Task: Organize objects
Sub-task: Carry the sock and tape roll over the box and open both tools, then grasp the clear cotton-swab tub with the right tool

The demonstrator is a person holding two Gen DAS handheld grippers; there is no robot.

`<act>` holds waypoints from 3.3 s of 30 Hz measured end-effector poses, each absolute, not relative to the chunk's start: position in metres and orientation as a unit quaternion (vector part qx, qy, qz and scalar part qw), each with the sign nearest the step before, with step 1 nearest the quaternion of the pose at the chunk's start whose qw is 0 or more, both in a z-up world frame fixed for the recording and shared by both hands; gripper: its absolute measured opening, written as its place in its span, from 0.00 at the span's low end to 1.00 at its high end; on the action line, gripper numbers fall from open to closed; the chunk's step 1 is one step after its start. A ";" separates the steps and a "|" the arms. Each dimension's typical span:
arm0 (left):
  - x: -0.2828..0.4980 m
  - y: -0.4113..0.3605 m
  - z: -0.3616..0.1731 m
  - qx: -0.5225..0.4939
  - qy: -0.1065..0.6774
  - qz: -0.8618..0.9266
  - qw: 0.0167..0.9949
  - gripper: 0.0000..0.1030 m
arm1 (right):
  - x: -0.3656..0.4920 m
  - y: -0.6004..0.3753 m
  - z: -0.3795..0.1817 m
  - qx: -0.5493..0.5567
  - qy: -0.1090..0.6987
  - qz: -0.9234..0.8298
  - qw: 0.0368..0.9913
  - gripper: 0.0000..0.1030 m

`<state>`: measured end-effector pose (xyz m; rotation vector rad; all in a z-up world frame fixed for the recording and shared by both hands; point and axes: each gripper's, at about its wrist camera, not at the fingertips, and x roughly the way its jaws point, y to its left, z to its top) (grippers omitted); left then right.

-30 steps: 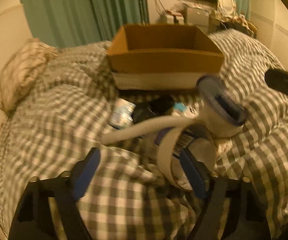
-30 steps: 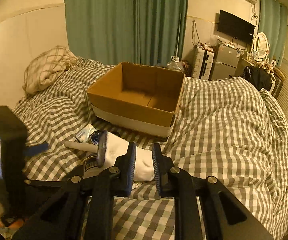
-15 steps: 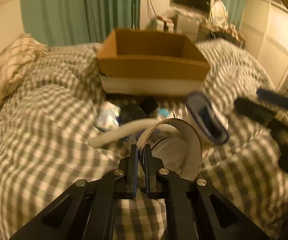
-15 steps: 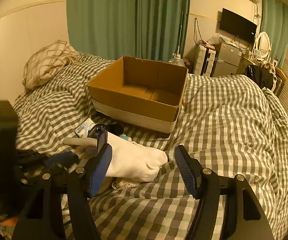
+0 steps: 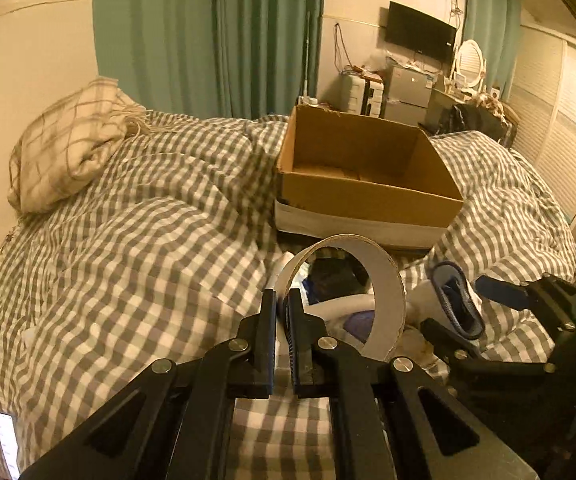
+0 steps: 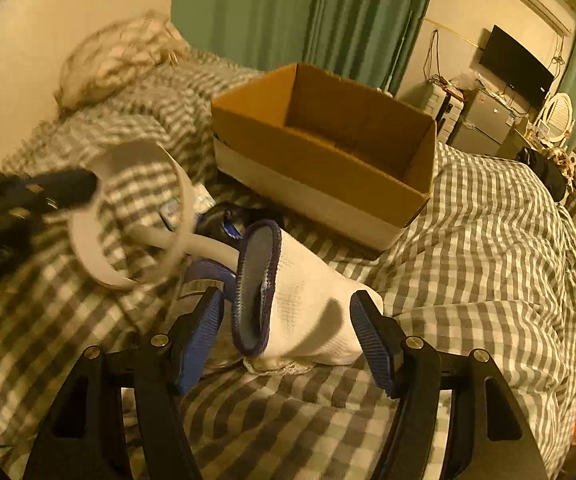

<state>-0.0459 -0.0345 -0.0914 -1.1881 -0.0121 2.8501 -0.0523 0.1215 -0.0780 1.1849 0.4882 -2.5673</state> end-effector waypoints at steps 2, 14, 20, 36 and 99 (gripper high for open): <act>-0.045 -0.037 -0.091 -0.384 -0.007 0.923 0.026 0.05 | -0.058 0.120 -0.084 0.417 0.177 -0.883 0.126 0.35; -0.057 -0.023 -0.050 -0.356 0.008 0.933 0.057 0.05 | -0.045 0.154 -0.006 0.351 0.099 -0.917 0.159 0.22; -0.095 -0.008 -0.011 -0.333 0.018 0.940 0.076 0.05 | -0.065 0.155 0.053 0.309 0.098 -0.930 0.173 0.22; -0.245 0.022 -0.029 -0.360 0.047 0.928 0.079 0.05 | -0.215 0.143 0.063 0.310 0.101 -0.932 0.161 0.22; -0.046 -0.073 -0.119 -0.401 -0.010 0.916 0.007 0.98 | -0.060 0.076 -0.115 0.489 0.162 -0.835 0.195 0.71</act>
